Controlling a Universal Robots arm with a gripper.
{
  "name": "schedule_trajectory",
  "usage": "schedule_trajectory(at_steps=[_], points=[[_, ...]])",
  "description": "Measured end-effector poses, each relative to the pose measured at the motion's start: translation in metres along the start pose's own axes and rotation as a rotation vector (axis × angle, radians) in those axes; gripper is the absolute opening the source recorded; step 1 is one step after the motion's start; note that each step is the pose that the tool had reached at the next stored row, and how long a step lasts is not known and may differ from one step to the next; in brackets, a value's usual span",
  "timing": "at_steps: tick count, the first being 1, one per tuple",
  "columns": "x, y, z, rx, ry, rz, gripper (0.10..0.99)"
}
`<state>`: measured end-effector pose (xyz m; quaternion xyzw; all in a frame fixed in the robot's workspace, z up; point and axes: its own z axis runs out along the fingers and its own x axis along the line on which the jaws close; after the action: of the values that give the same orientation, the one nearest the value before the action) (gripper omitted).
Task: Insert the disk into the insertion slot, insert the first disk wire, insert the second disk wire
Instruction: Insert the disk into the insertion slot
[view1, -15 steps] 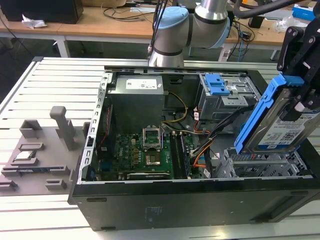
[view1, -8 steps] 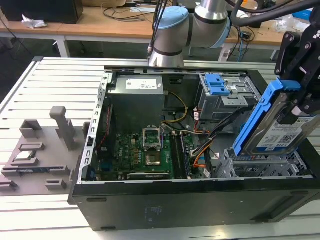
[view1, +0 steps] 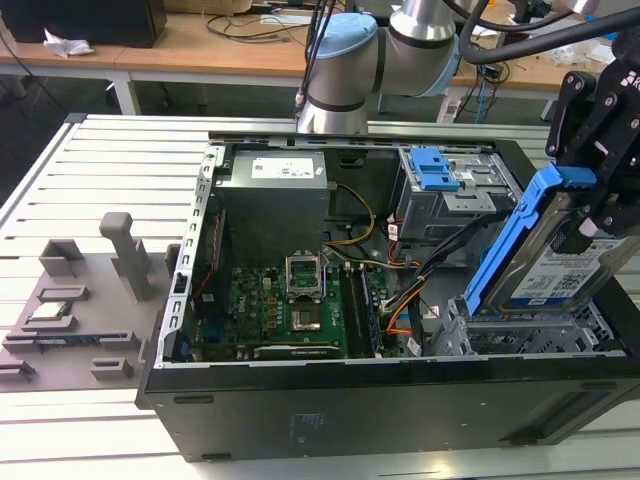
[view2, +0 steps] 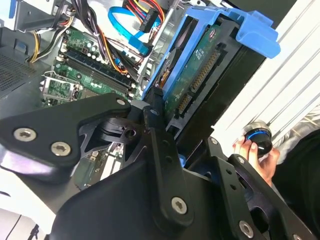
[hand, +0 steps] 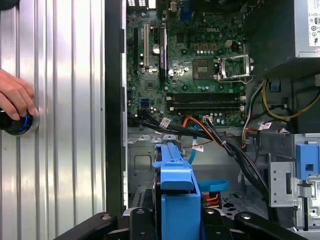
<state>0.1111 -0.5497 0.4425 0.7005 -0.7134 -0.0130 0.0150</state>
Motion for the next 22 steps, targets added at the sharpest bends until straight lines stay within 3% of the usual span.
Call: schedule_trajectory(at_steps=[6,9,11,22], points=[[-0.0001,-0.0002,0.0053,0.0,-0.001,0.0,0.361],[-0.0004,-0.0003,0.0068,0.0,-0.0128,0.0,0.361],[-0.0004,-0.0003,0.0079,0.0,-0.0159,-0.001,0.361],[-0.0004,0.0003,0.0204,0.0,-0.017,-0.001,0.361]])
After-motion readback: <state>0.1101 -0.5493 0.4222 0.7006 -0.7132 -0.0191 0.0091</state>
